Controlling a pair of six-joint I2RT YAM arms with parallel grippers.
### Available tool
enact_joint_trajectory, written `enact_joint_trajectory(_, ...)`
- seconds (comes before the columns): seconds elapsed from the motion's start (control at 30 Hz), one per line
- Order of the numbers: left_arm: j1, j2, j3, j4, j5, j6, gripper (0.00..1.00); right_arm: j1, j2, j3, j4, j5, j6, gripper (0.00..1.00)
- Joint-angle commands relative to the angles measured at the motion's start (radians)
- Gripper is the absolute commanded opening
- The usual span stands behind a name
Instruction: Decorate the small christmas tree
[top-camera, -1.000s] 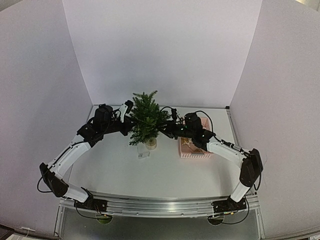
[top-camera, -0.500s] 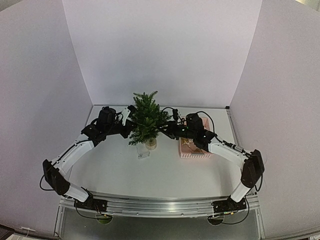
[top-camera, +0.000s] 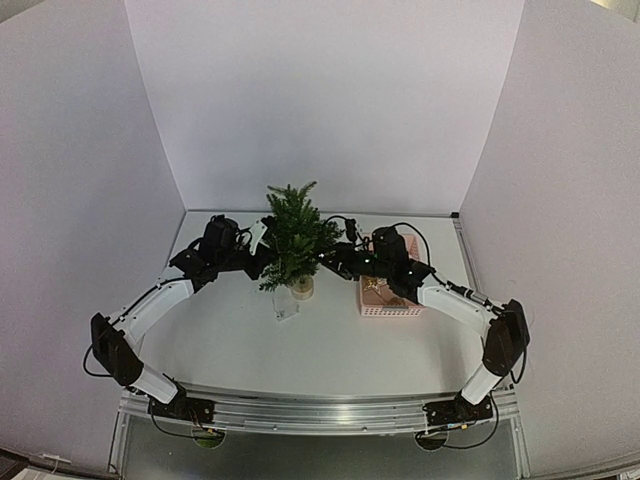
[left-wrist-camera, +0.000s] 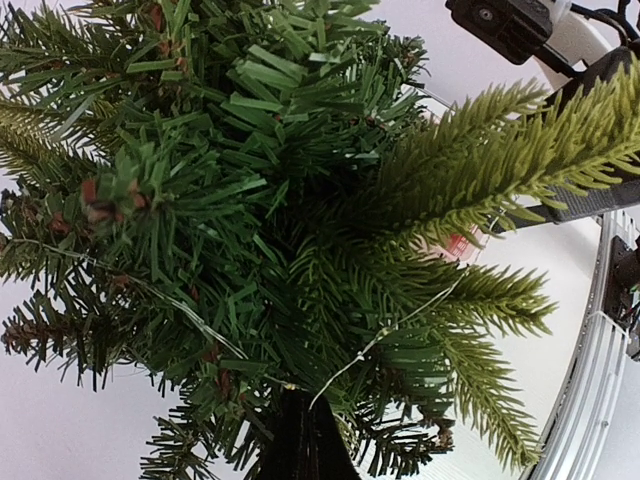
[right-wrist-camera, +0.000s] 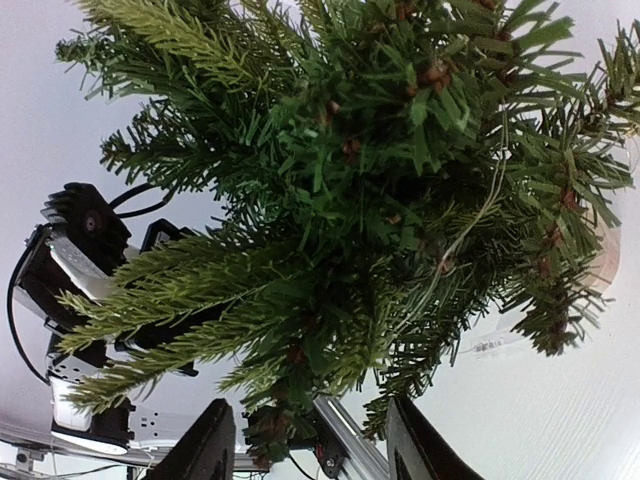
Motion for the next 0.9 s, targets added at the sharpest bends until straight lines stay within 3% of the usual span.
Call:
enact_joint_trajectory(0.0, 0.002, 0.011, -0.012, 0.034, 0.014, 0.018, 0.01, 0.012, -0.118, -0.024, -0.016, 0.007, -0.121, 0.59)
enact_joint_trajectory(0.6, 0.026, -0.089, -0.042, -0.028, 0.017, 0.042, 0.35, 0.016, -0.188, -0.065, -0.074, 0.025, -0.262, 0.64)
enact_joint_trajectory(0.87, 0.028, -0.145, -0.068, -0.075, 0.020, 0.024, 0.59, 0.016, -0.195, -0.059, -0.098, 0.015, -0.286, 0.64)
